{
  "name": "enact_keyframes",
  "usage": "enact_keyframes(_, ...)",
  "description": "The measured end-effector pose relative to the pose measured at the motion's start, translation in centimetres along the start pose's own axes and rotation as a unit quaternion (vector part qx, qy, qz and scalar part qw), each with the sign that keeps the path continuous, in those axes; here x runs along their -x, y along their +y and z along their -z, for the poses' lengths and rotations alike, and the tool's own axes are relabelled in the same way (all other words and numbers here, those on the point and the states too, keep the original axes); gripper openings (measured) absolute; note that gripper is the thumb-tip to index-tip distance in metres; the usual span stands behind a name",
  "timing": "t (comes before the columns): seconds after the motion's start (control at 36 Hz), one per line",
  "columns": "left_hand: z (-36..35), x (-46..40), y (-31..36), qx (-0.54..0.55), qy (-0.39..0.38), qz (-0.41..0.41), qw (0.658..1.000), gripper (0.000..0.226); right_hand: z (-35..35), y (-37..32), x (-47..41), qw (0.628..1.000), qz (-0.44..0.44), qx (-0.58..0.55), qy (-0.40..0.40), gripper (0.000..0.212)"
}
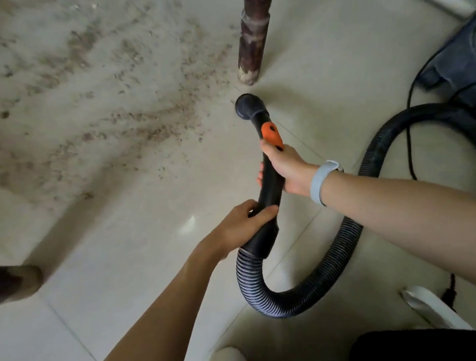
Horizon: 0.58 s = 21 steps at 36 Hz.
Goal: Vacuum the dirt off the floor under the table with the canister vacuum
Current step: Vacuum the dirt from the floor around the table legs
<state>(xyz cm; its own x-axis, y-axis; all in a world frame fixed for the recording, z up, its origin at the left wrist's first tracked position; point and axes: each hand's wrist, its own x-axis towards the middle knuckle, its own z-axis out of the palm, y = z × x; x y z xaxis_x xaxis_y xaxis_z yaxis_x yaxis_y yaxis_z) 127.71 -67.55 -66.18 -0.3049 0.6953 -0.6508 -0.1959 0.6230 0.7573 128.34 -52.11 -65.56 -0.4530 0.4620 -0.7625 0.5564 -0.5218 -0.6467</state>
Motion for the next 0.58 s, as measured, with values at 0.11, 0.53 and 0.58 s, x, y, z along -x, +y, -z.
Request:
enact_keyframes(0.11,0.2,1.0,-0.5,0.003,-0.057,-0.003,0.998,0.035,-0.4,0.7,1.3,1.0,-0.015,0.015,-0.002,0.03)
enact_keyframes(0.53,3.4,-0.2,2.2,0.031,-0.009,-0.004,0.999,0.028,-2.7,-3.2,-1.1,0.998,-0.018,0.055,-0.009,0.031)
enact_keyframes(0.58,3.7,-0.5,2.3,0.037,0.006,-0.006,0.999,0.021,-2.9,-3.8,-1.8,0.998,-0.021,0.052,-0.007,0.033)
